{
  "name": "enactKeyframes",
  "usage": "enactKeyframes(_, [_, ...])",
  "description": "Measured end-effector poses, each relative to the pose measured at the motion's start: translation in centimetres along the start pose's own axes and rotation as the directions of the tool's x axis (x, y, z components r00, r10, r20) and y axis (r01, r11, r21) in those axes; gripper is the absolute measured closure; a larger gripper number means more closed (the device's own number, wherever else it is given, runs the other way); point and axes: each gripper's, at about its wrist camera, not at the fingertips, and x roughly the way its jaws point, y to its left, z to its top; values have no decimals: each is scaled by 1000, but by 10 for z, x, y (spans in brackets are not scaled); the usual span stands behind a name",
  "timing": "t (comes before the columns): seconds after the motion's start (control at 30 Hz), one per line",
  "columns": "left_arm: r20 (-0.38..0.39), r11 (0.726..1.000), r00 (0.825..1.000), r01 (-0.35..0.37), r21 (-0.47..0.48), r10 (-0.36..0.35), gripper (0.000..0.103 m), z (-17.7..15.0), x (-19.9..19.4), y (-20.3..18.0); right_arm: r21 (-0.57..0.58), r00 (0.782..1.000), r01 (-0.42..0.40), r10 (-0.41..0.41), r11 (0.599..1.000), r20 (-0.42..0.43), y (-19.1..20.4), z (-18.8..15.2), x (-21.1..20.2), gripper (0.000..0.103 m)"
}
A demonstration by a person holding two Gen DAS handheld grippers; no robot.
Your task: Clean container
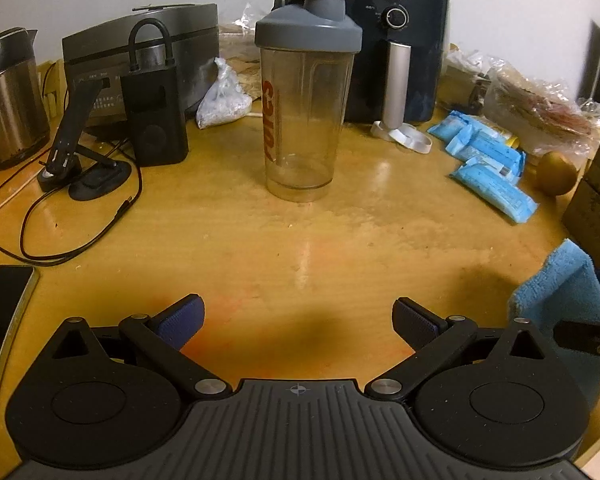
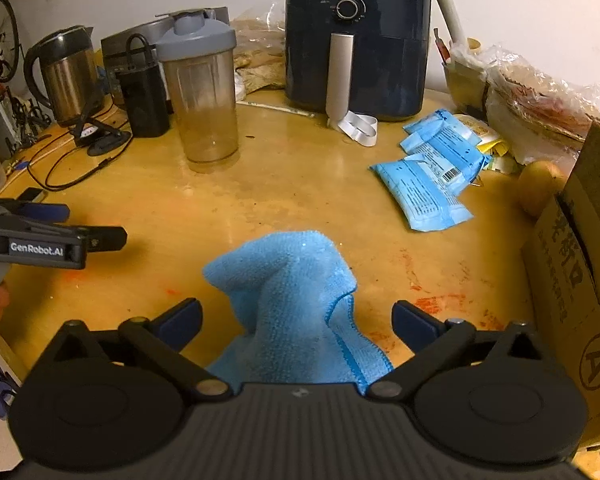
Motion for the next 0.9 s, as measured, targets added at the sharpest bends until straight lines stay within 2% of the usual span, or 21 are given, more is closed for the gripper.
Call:
enactKeyframes(0.6, [-23,1000,1000,-4,-16,3,0,2,-3,3,-26,1000,13,-13,1000,-18,6,-3,-2,0])
enactKeyframes(0.9, [-41,1000,999,2,-24,-3,0,-2,-7,6,-43,1000,23,-23,999,-8,13,-5,-15,0])
